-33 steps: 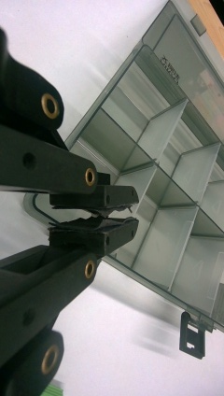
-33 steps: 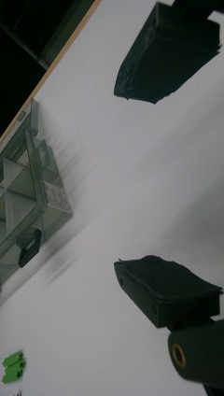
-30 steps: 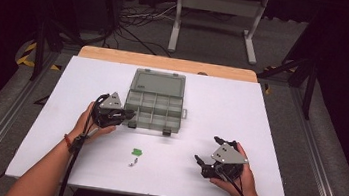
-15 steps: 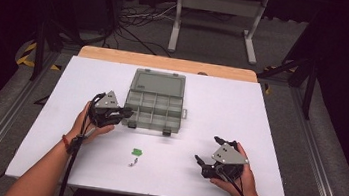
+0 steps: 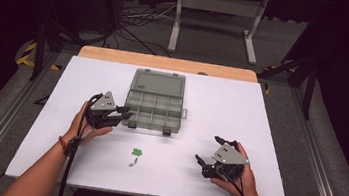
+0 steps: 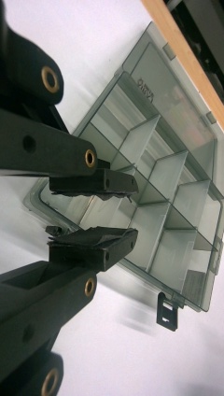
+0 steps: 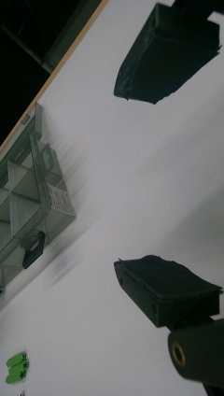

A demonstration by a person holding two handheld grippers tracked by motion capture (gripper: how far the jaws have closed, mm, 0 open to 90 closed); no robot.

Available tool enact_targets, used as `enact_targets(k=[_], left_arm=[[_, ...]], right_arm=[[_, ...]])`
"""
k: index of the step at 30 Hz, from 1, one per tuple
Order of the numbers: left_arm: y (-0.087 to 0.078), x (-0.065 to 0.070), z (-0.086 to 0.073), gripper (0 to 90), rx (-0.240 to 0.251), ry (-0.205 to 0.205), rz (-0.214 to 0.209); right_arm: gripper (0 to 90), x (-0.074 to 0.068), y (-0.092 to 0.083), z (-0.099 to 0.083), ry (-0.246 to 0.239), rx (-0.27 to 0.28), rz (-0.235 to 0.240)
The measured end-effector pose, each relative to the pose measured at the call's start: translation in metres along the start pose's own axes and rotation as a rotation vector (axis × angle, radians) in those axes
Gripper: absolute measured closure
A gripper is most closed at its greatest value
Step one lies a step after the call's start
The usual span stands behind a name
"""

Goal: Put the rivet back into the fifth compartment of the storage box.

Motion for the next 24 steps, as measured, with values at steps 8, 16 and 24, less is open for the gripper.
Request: enact_targets(k=[8, 16, 24], left_arm=[[-0.008, 0.003, 0.001, 64.7, -0.012, -0.011, 0.035], [-0.018, 0.018, 0.0, 53.3, 0.009, -0.005, 0.019], [-0.027, 0.044, -0.002, 33.7, 0.025, 0.026, 0.003]], right_arm=[[14.8, -0.002, 0.0, 0.001, -0.002, 0.002, -0.001], [14.8, -0.001, 0.0, 0.0, 0.0, 0.0, -0.002], [14.8, -0.002, 0.0, 0.0, -0.003, -0.002, 0.001]])
Point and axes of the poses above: each handheld gripper's, and its own axes: y roughly forward along the jaws, z roughly out of its top, x roughly to its right, the point moved 9 cm from there along y, roughly forward along the jaws
